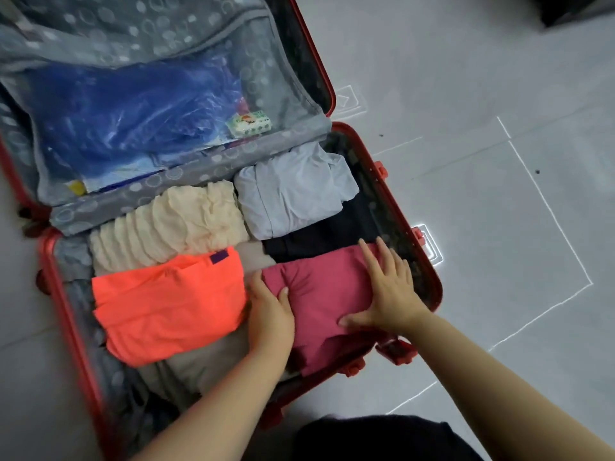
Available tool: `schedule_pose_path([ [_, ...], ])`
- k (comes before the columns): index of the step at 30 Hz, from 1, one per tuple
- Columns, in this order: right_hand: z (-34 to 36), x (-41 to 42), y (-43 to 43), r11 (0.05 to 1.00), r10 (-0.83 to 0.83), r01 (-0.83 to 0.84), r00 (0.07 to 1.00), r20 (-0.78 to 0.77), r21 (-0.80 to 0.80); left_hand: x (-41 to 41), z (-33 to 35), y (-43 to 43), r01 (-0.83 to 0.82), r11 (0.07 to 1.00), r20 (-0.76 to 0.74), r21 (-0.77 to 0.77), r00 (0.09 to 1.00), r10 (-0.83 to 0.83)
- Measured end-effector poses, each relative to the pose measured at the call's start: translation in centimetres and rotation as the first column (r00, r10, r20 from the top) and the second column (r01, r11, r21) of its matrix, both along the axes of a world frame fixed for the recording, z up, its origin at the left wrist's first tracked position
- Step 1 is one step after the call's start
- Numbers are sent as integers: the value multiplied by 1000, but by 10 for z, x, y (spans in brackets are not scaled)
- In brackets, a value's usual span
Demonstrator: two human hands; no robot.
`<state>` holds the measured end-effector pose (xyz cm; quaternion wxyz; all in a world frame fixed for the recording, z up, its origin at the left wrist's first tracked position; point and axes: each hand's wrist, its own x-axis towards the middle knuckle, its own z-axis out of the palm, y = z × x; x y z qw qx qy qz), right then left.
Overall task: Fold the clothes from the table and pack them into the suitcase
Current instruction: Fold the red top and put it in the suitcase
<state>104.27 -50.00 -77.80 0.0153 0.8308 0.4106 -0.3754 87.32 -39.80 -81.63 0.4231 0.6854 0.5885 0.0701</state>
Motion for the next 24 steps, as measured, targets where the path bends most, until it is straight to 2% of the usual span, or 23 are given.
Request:
schedule_pose_path([
  [2, -8, -16, -19, 977, 185, -196, 976, 117, 84, -5, 0, -5, 142, 946, -27, 292, 990, -140],
  [4, -16, -21, -31, 957, 255, -271, 956, 142, 102, -8, 0, -10, 400, 797, -132, 453, 914, -383],
  [6, -22, -15, -31, 958, 273, -283, 949, 154, 44, -12, -8, -17, 666, 616, -263, 420, 739, -620],
  [7, -24, -11, -28, 957, 281, -290, 942, 185, 27, -15, -16, -19, 754, 535, -331, 380, 652, -683],
  [10, -30, -1, -18, 932, 360, -343, 917, 171, -119, -20, -43, -16, 864, 413, -467, 288, 504, -727],
  [12, -29, 6, -11, 898, 405, -377, 910, 91, -229, -15, -48, -15, 896, 395, -495, 200, 441, -749],
  [15, -20, 13, -3, 904, 368, -363, 930, -22, -226, -8, -46, -15, 904, 419, -519, 84, 398, -756],
  [17, -15, 13, -4, 900, 416, -402, 908, 55, -171, -5, -41, -16, 895, 446, -510, -6, 381, -771],
  [19, -15, 13, -5, 882, 468, -448, 867, 171, -145, -2, -38, -16, 896, 443, -517, -25, 368, -773],
  [21, -20, 16, -5, 847, 529, -496, 824, 202, -194, 1, -39, -18, 907, 416, -514, -63, 328, -793],
  [24, -33, 20, -1, 810, 577, -517, 786, 222, -277, 6, -35, -21, 894, 429, -503, -132, 313, -806],
])
